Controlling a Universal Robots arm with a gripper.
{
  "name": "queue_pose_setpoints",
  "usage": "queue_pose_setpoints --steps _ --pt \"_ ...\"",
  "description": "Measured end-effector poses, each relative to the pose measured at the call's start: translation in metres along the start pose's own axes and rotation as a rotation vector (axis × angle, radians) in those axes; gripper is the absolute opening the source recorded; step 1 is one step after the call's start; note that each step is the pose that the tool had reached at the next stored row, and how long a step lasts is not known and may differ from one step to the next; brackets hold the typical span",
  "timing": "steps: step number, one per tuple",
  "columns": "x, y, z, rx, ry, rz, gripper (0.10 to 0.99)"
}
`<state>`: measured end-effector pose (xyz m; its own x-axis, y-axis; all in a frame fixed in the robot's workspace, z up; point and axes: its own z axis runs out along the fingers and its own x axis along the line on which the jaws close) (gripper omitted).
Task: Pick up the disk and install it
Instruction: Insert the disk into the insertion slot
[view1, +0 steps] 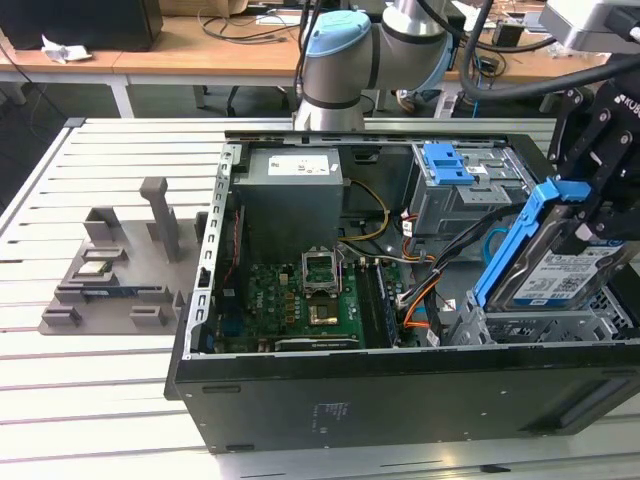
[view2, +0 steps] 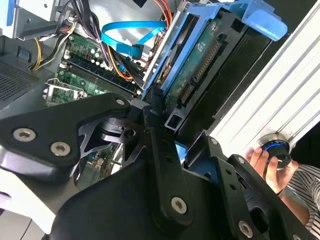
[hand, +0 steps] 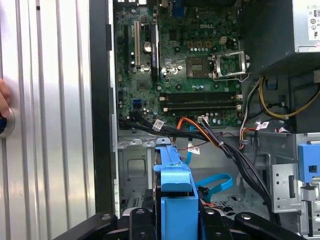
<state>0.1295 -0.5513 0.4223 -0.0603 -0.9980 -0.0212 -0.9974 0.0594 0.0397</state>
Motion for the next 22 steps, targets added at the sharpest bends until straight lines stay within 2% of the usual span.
queue_pose_setpoints --steps 13,18,22 --pt "0.0005 -0.0009 0.0225 0.0 0.0 0.0 0.365" --pt "0.0006 -0.0011 0.0272 0.0 0.0 0.0 0.365" --pt "0.0006 -0.0011 0.028 0.0 0.0001 0.0 0.365"
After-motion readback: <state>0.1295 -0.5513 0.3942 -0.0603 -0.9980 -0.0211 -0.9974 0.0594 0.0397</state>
